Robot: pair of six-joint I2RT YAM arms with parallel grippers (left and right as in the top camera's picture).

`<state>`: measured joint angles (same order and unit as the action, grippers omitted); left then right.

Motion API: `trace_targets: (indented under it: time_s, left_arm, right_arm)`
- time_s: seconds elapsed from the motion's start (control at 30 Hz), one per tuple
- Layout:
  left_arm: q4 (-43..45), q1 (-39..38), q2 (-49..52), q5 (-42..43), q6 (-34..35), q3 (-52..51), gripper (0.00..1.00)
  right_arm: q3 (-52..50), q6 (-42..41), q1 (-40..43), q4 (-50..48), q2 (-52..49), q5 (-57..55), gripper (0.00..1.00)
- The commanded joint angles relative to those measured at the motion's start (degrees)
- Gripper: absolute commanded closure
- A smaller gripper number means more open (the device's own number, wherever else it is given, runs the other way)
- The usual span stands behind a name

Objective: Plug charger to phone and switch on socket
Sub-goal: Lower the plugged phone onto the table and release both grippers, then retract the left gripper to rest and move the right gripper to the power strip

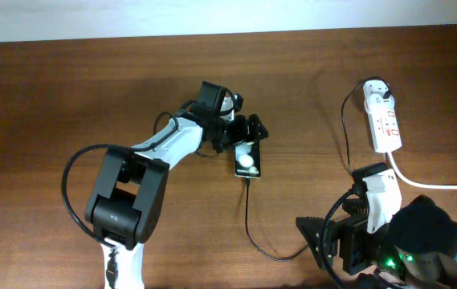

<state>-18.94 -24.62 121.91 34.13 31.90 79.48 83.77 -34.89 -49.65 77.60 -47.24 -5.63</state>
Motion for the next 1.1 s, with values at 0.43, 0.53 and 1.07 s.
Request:
trace_targets:
  time_s: [0.43, 0.53, 1.07]
  left_arm:
    - [-11.21, 3.96, -0.39, -27.78, -2.60, -1.46, 0.01]
    - [-14.71, 7.76, -7.82, -27.82, -9.09, -0.46, 0.01]
    - [-49.09, 19.43, -72.70, -45.97, -17.25, -0.46, 0.01]
  right_arm:
    - [0.55, 0.11, 0.22, 0.11, 0.11, -1.11, 0.01]
    - [0.55, 0.09, 0.22, 0.04, 0.11, -1.11, 0.01]
    - [0.55, 0.09, 0.22, 0.46, 0.11, -1.11, 0.01]
